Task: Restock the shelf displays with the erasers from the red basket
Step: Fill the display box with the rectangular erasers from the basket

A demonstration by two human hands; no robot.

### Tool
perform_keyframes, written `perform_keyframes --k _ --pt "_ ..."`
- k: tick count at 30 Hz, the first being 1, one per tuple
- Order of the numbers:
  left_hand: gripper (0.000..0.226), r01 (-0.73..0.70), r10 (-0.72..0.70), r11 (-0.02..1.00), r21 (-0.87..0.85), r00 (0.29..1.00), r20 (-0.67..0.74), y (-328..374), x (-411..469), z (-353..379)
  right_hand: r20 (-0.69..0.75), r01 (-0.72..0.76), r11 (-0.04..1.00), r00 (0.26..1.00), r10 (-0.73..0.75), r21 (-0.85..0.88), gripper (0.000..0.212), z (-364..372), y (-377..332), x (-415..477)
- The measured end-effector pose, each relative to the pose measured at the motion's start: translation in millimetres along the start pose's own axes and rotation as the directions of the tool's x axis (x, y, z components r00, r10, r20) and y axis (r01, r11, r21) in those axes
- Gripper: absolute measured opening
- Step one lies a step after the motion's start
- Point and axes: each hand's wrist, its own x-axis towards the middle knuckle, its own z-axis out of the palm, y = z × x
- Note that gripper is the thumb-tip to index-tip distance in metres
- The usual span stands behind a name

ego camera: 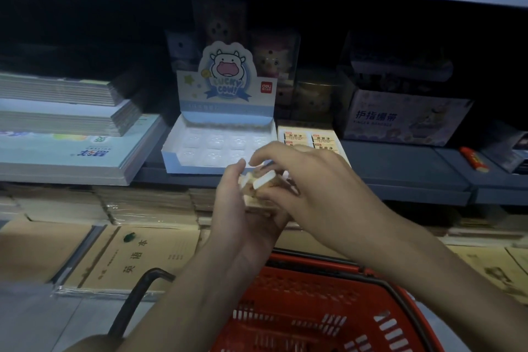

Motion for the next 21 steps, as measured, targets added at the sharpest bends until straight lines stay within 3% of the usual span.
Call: perform_keyframes --k 5,7,11,16,21 --pt "0.033 0.031 -0.054 0.977 -0.21 0.993 -0.108 4 2 -3 -0.13 -0.12 0.907 0.974 0.187 0.404 0.013 -25 6 8" --pt "0.033 0.015 -0.052 0.972 -0.235 0.987 -0.154 9 3 -4 -0.222 -0.139 0.88 0.939 0.262 0.454 0.013 -39 18 11" --pt "0.031 0.03 -0.062 0.977 -0.211 0.987 -0.147 13 1 -2 -0.28 -0.324 0.885 0.862 0.422 0.334 0.009 -44 57 15" --pt "0.029 0.078 -0.107 0.975 -0.208 0.986 -0.129 11 1 1 -0.046 -0.572 0.792 0.804 0.593 0.213 0.007 -35 83 15" --pt "0.031 0.081 -0.114 0.976 -0.204 0.981 -0.158 9 4 -1 0.122 -0.59 0.807 0.8 0.588 -0.019 0.054 -42 87 17"
